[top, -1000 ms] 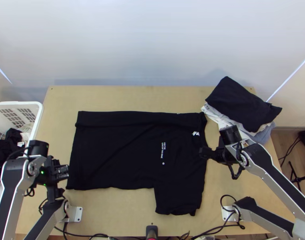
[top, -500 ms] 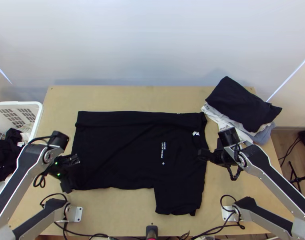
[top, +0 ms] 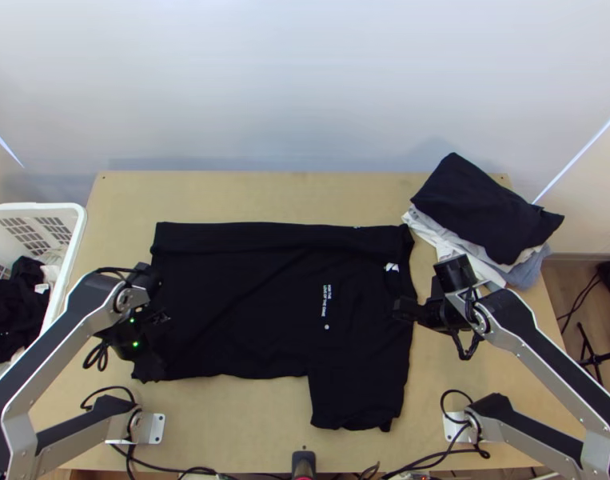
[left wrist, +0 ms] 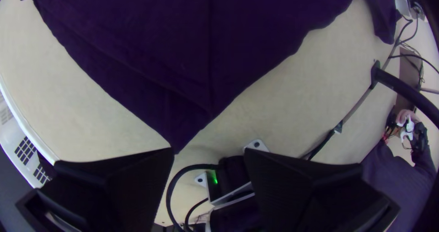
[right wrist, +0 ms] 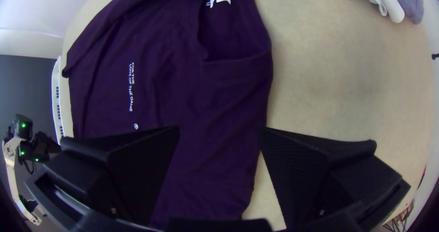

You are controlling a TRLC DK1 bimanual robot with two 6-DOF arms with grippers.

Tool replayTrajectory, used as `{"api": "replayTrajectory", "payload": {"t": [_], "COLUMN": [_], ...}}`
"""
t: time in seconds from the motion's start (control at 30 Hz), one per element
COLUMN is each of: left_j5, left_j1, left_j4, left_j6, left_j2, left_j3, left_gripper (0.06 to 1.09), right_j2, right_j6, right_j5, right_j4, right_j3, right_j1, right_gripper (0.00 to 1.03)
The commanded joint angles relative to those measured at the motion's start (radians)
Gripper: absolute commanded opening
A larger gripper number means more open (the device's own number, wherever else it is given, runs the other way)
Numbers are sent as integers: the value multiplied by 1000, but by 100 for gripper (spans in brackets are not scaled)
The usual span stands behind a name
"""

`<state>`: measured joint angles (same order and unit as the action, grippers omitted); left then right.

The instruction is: Fold the t-shirt

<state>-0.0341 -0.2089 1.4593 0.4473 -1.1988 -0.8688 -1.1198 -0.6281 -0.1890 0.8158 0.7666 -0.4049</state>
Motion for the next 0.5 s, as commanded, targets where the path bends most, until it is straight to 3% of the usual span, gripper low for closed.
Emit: {"api": "replayTrajectory", "payload": {"t": [0.0,0.47], "left_j5": [-35,-102], "left_j1": [-6,65], "left_j4": [-36,-136], "left_j6": [-36,39], "left_j2": [-50,-91], "left_j3": [42,119], "left_gripper": [82,78], "right_j2": [6,12], "right_j6": [10,4], "right_j5": [-3,-12], "right_j4": [-4,-4], "right_j3": [-4,-7], "right_j1": [0,-6], "right_gripper": [79,78]}}
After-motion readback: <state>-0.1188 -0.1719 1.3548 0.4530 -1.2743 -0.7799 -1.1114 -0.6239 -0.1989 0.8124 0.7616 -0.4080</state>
